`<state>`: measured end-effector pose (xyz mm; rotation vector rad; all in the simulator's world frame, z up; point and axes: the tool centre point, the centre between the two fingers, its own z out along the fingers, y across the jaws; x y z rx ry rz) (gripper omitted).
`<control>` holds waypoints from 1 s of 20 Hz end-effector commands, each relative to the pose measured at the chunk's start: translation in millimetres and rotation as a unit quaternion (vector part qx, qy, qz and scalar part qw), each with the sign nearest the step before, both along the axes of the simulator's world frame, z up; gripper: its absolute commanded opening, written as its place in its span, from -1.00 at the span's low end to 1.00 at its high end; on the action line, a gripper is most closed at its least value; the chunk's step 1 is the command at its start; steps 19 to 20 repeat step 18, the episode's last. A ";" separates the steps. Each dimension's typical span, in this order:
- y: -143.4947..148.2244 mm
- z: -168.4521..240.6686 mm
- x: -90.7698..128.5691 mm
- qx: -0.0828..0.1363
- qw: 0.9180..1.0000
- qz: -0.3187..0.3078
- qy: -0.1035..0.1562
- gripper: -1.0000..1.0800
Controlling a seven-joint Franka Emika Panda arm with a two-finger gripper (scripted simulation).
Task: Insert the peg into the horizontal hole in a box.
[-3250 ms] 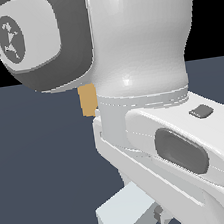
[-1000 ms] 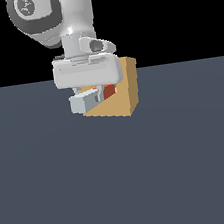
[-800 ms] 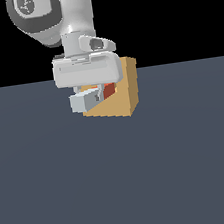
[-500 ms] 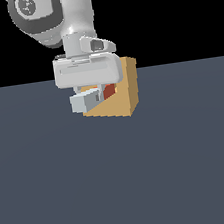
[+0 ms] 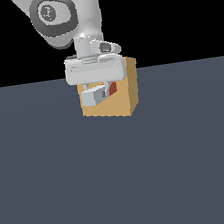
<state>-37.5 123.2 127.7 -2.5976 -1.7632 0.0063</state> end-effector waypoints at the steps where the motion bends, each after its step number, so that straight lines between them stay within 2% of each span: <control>1: 20.1 2.5 8.4 0.001 1.000 0.000 -0.003 -1.00; 5: 45.1 2.9 18.9 0.001 1.000 0.000 -0.003 -1.00; 10: 63.1 3.3 26.9 0.001 1.000 0.000 -0.003 -1.00; 20: 67.0 3.5 29.9 0.001 1.000 0.000 -0.003 -1.00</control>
